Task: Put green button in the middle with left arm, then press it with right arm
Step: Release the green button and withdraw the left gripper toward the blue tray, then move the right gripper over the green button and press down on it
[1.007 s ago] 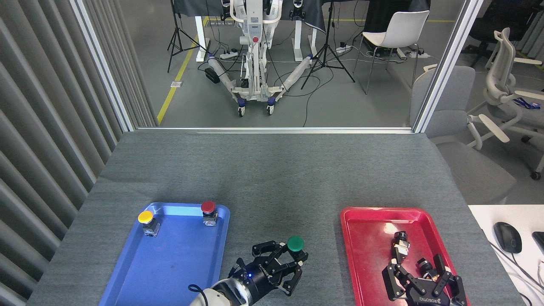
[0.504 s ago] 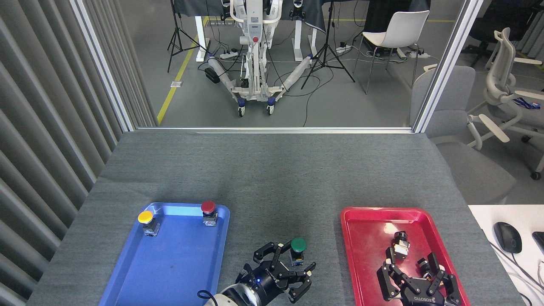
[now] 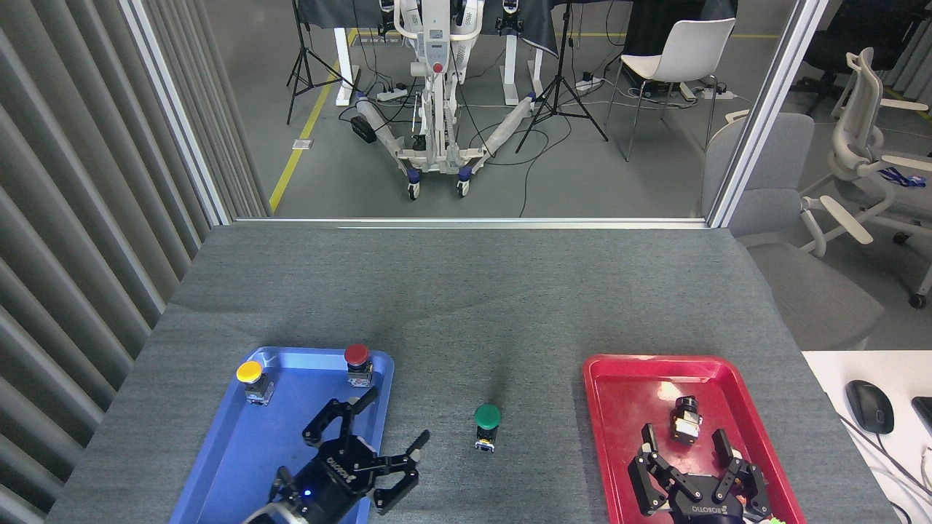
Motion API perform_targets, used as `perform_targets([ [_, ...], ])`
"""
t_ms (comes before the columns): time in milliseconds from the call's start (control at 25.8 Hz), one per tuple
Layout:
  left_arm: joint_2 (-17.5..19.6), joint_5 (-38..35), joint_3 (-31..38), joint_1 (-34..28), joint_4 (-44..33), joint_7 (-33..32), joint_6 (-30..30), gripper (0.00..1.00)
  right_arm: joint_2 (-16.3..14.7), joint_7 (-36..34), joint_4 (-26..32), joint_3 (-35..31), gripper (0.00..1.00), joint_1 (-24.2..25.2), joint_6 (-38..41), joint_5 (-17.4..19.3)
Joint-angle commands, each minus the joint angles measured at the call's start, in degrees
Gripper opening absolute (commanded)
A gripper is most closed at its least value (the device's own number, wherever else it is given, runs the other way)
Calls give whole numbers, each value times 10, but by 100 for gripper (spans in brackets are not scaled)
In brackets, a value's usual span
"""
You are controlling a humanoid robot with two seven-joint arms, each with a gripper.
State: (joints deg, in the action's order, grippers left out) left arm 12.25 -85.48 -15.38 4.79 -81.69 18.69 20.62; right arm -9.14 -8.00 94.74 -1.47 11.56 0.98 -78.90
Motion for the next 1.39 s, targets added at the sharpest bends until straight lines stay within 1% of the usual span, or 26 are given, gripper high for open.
perform_targets([
  [0,26,16,132,-47,-35,-1,-1,100,0,0,0,9,77,-1,2,0],
  [39,25,26,172,-55,-21,-1,-1,100,-1,0,0,16,58,-4,6,0],
  [77,21,37,202,-62,0,-1,-1,100,-2,0,-3,26,44,-15,9,0],
  [116,17,44,221,-64,14,-1,-1,100,-4,0,-8,44,36,-29,10,0],
  [155,17,50,225,-66,21,-2,-1,100,-5,0,-16,63,31,-41,9,0],
  [194,18,53,229,-66,24,-3,-1,100,-4,1,-23,80,18,-51,9,0],
  [232,19,59,234,-67,25,-3,-2,100,-2,3,-27,94,11,-60,9,0],
  [310,19,77,245,-64,30,-14,-6,100,0,21,-37,126,4,-77,10,-8],
  [387,22,106,251,-56,49,-57,-20,100,1,42,-59,168,0,-98,10,-29],
  [426,23,120,251,-55,53,-80,-21,100,2,44,-69,181,0,-105,10,-35],
  [504,24,136,251,-55,53,-96,-22,100,6,45,-83,198,0,-114,7,-41],
  [697,23,138,252,-47,45,-88,-21,100,10,45,-150,238,0,-152,0,-49],
  [813,23,138,252,-45,44,-90,-21,100,25,43,-187,252,0,-169,-24,-51],
  [930,23,138,252,-45,45,-95,-22,100,33,40,-219,267,0,-180,-30,-51],
  [1046,22,139,252,-43,45,-95,-22,100,42,40,-234,271,0,-185,-36,-51],
  [1201,19,138,250,-8,54,-96,-22,100,45,39,-241,272,0,-187,-36,-51],
  [1356,21,138,249,-5,50,-95,-20,100,50,39,-257,272,0,-196,-38,-51],
])
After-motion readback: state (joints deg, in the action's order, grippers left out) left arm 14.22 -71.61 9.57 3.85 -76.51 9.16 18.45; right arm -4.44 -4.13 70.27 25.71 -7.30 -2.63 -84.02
